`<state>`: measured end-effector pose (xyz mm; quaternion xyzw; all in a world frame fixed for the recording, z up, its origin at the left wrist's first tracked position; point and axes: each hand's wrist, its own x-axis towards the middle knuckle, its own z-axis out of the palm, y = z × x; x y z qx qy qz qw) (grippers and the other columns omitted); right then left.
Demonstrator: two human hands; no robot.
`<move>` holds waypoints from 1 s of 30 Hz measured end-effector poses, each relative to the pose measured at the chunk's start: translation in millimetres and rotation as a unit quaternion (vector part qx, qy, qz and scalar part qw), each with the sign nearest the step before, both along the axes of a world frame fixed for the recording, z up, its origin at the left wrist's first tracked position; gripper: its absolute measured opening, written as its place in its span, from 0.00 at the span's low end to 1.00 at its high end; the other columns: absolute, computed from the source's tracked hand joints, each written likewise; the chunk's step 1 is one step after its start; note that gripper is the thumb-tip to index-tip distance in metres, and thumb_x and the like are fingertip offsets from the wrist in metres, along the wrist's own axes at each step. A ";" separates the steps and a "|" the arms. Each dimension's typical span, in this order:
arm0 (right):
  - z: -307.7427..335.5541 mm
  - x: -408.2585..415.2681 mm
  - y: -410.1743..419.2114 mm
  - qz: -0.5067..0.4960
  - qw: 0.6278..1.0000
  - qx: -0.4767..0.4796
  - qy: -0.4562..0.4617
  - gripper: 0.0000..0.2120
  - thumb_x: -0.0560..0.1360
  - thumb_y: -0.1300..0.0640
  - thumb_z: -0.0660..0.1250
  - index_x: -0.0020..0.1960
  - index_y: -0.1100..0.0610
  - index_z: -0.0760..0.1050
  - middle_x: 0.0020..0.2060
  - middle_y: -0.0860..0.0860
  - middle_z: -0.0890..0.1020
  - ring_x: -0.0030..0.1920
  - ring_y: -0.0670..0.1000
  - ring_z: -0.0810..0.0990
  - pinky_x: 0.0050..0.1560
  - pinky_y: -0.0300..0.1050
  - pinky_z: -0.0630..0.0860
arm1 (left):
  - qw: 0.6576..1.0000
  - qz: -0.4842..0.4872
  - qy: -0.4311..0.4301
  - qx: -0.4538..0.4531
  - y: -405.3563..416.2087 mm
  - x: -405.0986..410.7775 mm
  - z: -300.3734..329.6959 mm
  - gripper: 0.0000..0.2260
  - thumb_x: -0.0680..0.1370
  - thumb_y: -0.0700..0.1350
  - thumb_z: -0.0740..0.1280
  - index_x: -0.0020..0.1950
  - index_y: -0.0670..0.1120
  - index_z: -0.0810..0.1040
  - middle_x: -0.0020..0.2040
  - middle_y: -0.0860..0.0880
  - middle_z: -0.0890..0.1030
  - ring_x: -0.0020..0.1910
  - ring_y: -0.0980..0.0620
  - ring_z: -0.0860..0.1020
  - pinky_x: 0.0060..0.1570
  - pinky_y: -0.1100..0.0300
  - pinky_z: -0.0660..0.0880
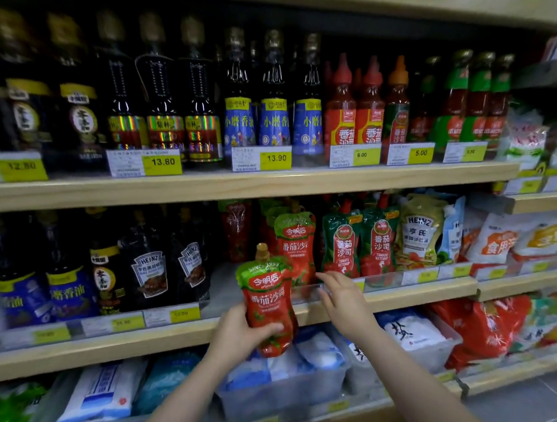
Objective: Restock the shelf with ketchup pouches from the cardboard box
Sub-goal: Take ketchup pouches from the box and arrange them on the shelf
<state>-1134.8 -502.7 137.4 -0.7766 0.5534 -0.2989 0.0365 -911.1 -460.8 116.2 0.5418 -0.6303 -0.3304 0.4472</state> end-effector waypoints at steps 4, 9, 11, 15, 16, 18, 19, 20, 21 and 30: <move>-3.6 -0.6 -5.6 -0.014 1.000 -0.002 0.021 0.14 0.79 0.55 0.57 0.61 0.55 0.73 0.54 0.52 0.76 0.57 0.53 0.72 0.59 0.46 0.66 | 0.996 0.043 -0.034 -0.077 -18.4 8.6 39.2 0.19 0.63 0.48 0.79 0.45 0.60 0.72 0.38 0.66 0.76 0.37 0.74 0.75 0.34 0.77 0.70; -2.0 -2.7 -7.2 0.004 1.000 0.012 0.008 0.15 0.77 0.60 0.57 0.62 0.56 0.74 0.55 0.52 0.75 0.57 0.53 0.71 0.59 0.45 0.66 | 0.985 0.079 -0.045 -0.147 -45.6 22.2 65.7 0.20 0.65 0.46 0.78 0.52 0.52 0.74 0.41 0.65 0.75 0.36 0.76 0.74 0.34 0.80 0.69; -1.4 -2.1 -6.6 0.008 1.000 0.019 -0.001 0.16 0.76 0.62 0.58 0.62 0.57 0.73 0.55 0.52 0.75 0.57 0.53 0.71 0.59 0.45 0.67 | 0.983 0.085 -0.064 -0.147 -54.1 27.1 66.7 0.20 0.66 0.46 0.77 0.55 0.51 0.74 0.43 0.61 0.76 0.37 0.72 0.74 0.35 0.78 0.68; -2.4 -3.3 -6.3 0.010 1.000 0.021 -0.008 0.18 0.74 0.63 0.59 0.63 0.56 0.73 0.55 0.51 0.75 0.56 0.51 0.70 0.59 0.43 0.67 | 0.993 0.074 -0.071 -0.062 -69.4 31.9 45.8 0.27 0.67 0.45 0.77 0.63 0.48 0.70 0.53 0.51 0.79 0.48 0.57 0.77 0.46 0.66 0.71; -2.8 -4.0 -6.6 0.011 1.000 0.022 -0.008 0.18 0.74 0.63 0.59 0.63 0.56 0.73 0.55 0.50 0.75 0.56 0.51 0.70 0.59 0.43 0.67 | 0.994 0.076 -0.069 -0.042 -72.2 32.4 39.6 0.29 0.67 0.46 0.77 0.64 0.48 0.68 0.56 0.49 0.79 0.51 0.53 0.78 0.48 0.62 0.71; -3.5 -5.0 -7.2 0.011 1.000 0.019 -0.010 0.18 0.74 0.63 0.59 0.63 0.56 0.73 0.55 0.50 0.75 0.56 0.50 0.70 0.58 0.42 0.67 | 0.994 0.085 -0.065 -0.018 -77.2 34.0 34.1 0.31 0.67 0.47 0.77 0.65 0.46 0.65 0.58 0.46 0.78 0.55 0.49 0.77 0.50 0.59 0.72; -3.8 -5.4 -7.2 0.012 1.000 0.017 -0.014 0.18 0.74 0.63 0.59 0.63 0.55 0.73 0.55 0.50 0.75 0.56 0.50 0.70 0.58 0.42 0.67 | 0.994 0.086 -0.064 -0.009 -79.0 34.9 33.9 0.32 0.67 0.47 0.77 0.65 0.46 0.64 0.59 0.45 0.78 0.55 0.48 0.77 0.50 0.59 0.72; -3.9 -5.5 -6.9 0.014 1.000 0.017 -0.019 0.18 0.74 0.63 0.60 0.63 0.56 0.73 0.55 0.50 0.75 0.56 0.50 0.70 0.58 0.42 0.68 | 0.994 0.085 -0.064 -0.001 -79.5 35.4 34.6 0.33 0.66 0.47 0.77 0.65 0.45 0.64 0.59 0.45 0.78 0.55 0.48 0.77 0.50 0.59 0.72; -3.9 -5.2 -6.6 0.015 0.999 0.018 -0.025 0.18 0.74 0.64 0.60 0.63 0.56 0.73 0.55 0.50 0.75 0.56 0.50 0.70 0.58 0.41 0.67 | 0.994 0.084 -0.068 0.005 -78.7 35.4 35.2 0.33 0.66 0.46 0.77 0.65 0.45 0.64 0.60 0.45 0.77 0.56 0.48 0.77 0.50 0.59 0.72; -6.5 -4.0 -4.3 0.011 0.999 -0.001 -0.044 0.19 0.73 0.64 0.61 0.63 0.57 0.74 0.54 0.51 0.75 0.56 0.51 0.71 0.57 0.40 0.67 | 0.936 0.299 -0.159 -0.093 -45.6 -18.5 38.7 0.47 0.69 0.57 0.72 0.75 0.48 0.43 0.68 0.39 0.65 0.59 0.36 0.74 0.45 0.44 0.75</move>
